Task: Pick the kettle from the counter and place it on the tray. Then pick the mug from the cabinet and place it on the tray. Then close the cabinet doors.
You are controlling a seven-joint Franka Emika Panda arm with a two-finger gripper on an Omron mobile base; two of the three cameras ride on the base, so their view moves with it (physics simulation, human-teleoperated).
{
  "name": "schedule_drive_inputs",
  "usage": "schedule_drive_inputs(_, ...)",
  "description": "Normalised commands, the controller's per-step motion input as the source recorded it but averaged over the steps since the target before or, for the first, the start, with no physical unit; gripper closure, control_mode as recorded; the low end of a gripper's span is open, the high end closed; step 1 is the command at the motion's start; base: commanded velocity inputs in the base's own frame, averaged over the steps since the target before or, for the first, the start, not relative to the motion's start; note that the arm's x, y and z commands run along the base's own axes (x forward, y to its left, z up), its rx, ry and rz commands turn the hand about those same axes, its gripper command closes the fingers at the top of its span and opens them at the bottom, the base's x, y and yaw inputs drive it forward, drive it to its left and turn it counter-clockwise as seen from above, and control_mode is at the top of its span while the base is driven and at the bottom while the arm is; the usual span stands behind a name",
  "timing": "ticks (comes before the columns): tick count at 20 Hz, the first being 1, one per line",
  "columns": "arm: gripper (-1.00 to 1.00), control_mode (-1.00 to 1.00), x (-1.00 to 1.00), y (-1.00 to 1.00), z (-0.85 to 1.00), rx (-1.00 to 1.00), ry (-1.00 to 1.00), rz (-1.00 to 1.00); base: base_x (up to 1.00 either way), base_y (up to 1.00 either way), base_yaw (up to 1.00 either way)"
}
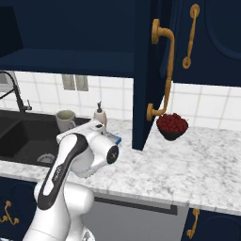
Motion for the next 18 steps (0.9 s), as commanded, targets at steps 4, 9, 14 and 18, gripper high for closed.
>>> schedule_drive_inputs(4,1.0,-1.0,0.04,-0.19,-0.46,0.0,-0.05,0.12,0.0,0.0,0.0)
schedule_drive_inputs(9,1.0,-1.0,0.04,-0.02,-0.48,-0.02,-0.02,0.14,0.0,0.0,0.0)
schedule_drive_inputs(14,1.0,-1.0,0.11,0.0,-0.55,-0.06,0.0,0.15,0.0,0.0,0.0)
schedule_drive_inputs(18,1.0,-1.0,0.15,0.0,-0.53,-0.01,0.0,0.15,0.0,0.0,0.0)
